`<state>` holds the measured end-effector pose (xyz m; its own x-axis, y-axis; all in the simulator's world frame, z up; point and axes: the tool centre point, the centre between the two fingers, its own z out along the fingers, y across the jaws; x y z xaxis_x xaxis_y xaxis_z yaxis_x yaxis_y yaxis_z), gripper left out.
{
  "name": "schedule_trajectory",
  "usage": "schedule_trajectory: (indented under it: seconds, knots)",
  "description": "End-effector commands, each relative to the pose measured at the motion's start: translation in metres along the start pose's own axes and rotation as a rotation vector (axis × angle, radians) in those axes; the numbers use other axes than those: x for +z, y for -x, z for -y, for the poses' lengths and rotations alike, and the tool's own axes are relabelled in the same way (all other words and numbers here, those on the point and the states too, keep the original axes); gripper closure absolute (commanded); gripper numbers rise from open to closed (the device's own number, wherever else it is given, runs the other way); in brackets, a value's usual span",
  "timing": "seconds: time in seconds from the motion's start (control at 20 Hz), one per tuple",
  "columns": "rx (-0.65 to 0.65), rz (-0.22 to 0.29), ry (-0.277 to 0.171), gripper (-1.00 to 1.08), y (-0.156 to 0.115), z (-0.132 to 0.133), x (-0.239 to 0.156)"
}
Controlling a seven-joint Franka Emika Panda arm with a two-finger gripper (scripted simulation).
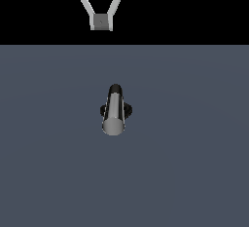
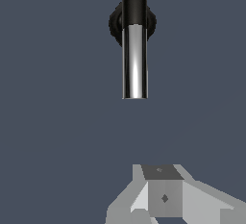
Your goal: Turn on the faucet by rotating a designated handle.
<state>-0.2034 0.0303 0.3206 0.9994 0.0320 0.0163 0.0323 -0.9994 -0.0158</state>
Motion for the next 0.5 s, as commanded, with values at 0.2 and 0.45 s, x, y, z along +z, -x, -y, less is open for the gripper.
schedule_trajectory:
  seconds: [0.2,0.45]
  knots:
    - [-0.024,0.004,0.003,1.08,-0.013,0.01,0.052]
    - [-0.042,0.007,0.005,1.08,-0.024,0.018,0.091]
